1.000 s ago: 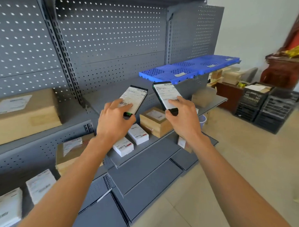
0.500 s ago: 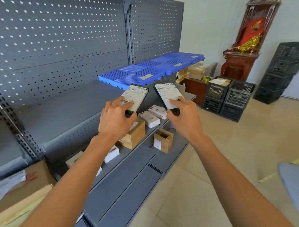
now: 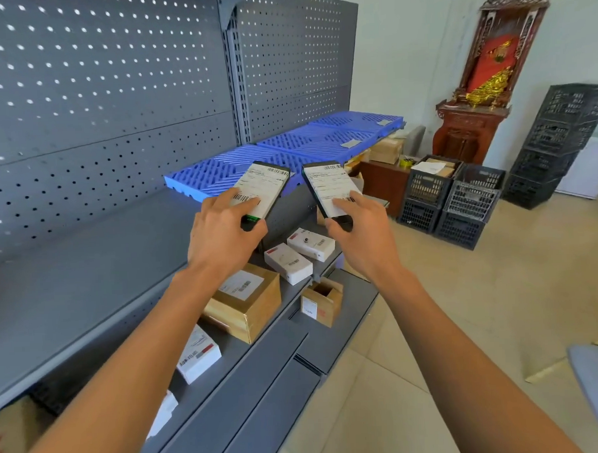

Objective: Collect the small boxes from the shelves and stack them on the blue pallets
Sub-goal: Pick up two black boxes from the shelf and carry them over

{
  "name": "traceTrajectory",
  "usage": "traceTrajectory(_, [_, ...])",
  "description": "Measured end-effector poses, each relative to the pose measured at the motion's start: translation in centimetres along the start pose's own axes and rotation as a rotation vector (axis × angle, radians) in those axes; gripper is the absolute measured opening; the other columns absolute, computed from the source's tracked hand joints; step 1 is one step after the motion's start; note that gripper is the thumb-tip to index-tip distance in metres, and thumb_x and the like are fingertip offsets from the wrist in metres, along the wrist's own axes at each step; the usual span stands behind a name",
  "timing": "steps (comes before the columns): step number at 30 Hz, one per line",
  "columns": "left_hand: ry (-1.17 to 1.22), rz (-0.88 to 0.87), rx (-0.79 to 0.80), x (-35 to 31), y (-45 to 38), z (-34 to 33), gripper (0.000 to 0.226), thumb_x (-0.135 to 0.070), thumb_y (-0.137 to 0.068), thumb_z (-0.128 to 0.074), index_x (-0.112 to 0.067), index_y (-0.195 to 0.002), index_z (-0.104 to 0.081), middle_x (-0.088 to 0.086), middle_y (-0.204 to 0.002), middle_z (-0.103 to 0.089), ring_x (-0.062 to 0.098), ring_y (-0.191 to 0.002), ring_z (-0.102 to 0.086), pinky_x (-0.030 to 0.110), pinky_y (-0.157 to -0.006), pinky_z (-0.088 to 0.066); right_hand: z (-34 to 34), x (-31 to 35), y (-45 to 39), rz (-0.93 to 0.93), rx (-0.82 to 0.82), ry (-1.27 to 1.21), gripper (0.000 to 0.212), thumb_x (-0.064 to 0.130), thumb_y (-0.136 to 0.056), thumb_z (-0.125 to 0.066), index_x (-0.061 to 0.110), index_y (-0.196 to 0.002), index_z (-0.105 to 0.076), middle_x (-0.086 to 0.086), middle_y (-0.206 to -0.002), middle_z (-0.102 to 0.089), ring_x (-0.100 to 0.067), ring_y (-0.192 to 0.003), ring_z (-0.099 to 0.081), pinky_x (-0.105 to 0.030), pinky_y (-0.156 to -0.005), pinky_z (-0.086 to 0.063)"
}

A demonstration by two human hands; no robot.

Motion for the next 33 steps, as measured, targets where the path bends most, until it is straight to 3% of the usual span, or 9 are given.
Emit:
traceTrajectory(7, [-0.02,0.069,-0.041,1.4,-5.6,-2.4,0.048,-0.042,-0.091,-0.063,-0.028,-0.137,-0.061,0.008,-0.151,-0.048,0.035,-0.136,-0.039,0.056,-0.106,-0.043,-3.1,-2.2,-8.1,0.066,0.051,-0.033,0.051,0.044,-0.098,-0.057,0.022,-0.144,-0.052,-0.008,-0.157,-0.037,-0.033,-0.145,-0.026,-0.051,-0.118,-0.027])
traceTrajectory(13, [-0.045,0.191,-0.084,2.9,-9.4,-4.3,0.046,-0.039,-0.092,-0.064,-0.027,-0.136,-0.062,0.006,-0.15,-0.049,0.034,-0.137,-0.039,0.057,-0.106,-0.043,-6.0,-2.6,-15.1,0.179,0.127,-0.077,0.049,0.043,-0.099,-0.055,0.023,-0.144,-0.053,-0.007,-0.157,-0.037,-0.032,-0.145,-0.025,-0.048,-0.116,-0.025])
traceTrajectory(27, [-0.168,0.378,-0.112,6.9,-13.8,-5.2,0.044,-0.039,-0.094,-0.061,-0.028,-0.137,-0.062,0.004,-0.149,-0.051,0.036,-0.135,-0.039,0.054,-0.105,-0.043,-12.1,0.6,-23.9,0.376,0.249,-0.218,0.038,0.036,-0.096,-0.062,0.016,-0.128,-0.067,-0.012,-0.135,-0.059,-0.036,-0.128,-0.048,-0.049,-0.105,-0.041])
traceTrajectory(33, [-0.186,0.416,-0.076,8.3,-15.0,-5.7,0.044,-0.039,-0.094,-0.06,-0.028,-0.137,-0.062,0.004,-0.149,-0.05,0.035,-0.136,-0.04,0.052,-0.105,-0.044,-15.2,1.1,-25.8,0.382,0.302,-0.201,0.063,0.062,-0.088,-0.046,0.019,-0.129,-0.067,-0.008,-0.131,-0.062,-0.037,-0.124,-0.053,-0.054,-0.098,-0.048])
Point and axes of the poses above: each hand's wrist, its own y-axis away from the middle knuckle, its own z-axis out of the back of the hand, x = y × z, the point moved 8 cm from there along -y, towards the middle knuckle
